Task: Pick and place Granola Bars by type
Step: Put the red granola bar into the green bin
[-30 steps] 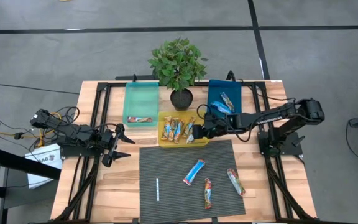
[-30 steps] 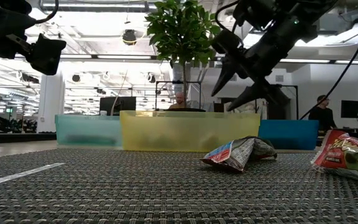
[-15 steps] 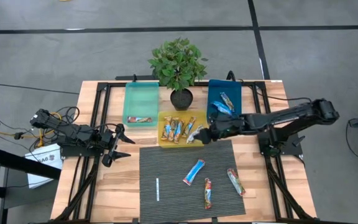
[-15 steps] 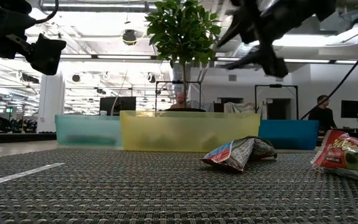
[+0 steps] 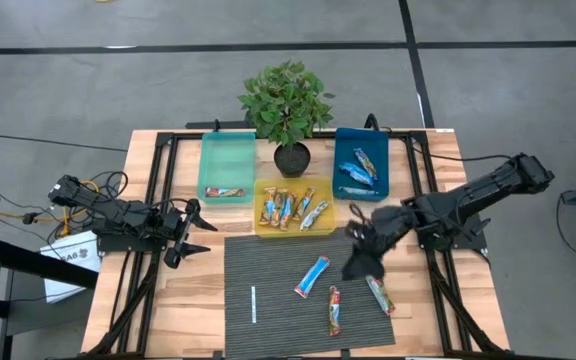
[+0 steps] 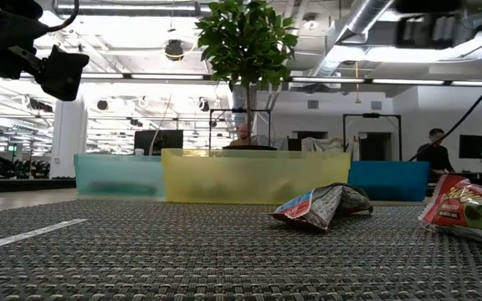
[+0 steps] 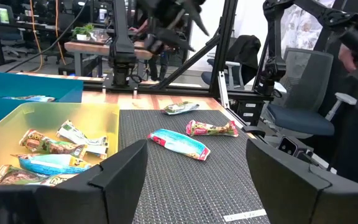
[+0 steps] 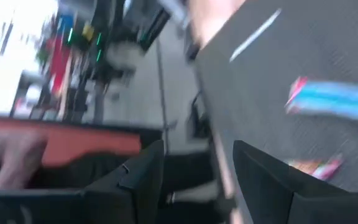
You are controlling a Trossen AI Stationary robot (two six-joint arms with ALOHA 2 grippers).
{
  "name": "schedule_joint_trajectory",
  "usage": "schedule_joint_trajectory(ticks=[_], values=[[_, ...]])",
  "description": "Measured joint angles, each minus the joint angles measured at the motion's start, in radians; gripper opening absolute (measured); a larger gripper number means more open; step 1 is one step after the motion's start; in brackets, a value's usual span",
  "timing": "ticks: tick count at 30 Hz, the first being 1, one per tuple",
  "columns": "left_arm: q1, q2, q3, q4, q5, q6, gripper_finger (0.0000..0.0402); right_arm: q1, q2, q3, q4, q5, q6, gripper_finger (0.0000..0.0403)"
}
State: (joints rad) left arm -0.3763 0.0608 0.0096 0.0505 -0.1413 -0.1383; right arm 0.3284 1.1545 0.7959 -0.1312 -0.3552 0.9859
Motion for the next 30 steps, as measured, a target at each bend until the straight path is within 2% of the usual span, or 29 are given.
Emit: schedule_joint_trajectory(ticks=[4,10,16,21,30], values=[[0.0,0.0,0.0,0.0,0.0,0.0,0.0265,0.079,0.003,0.0,-0.026,-0.118,0.01,0.018],[0.0,0.0,0.0,0.0,0.0,0.0,0.0265,0.17,0.011,0.0,-0.092,-0.278,0.149,0.018],[0.0,0.0,0.0,0.0,0.0,0.0,0.0265,0.241,0.011,0.0,-0.226,-0.357,0.266,0.0175],[0.0,0.0,0.0,0.0,0.0,0.0,0.0265,0.294,0.011,0.0,-0.383,-0.294,0.322,0.0168],[0.0,0.0,0.0,0.0,0.0,0.0,0.0265,0.381,0.011,0.0,-0.611,0.017,0.403,0.0164]])
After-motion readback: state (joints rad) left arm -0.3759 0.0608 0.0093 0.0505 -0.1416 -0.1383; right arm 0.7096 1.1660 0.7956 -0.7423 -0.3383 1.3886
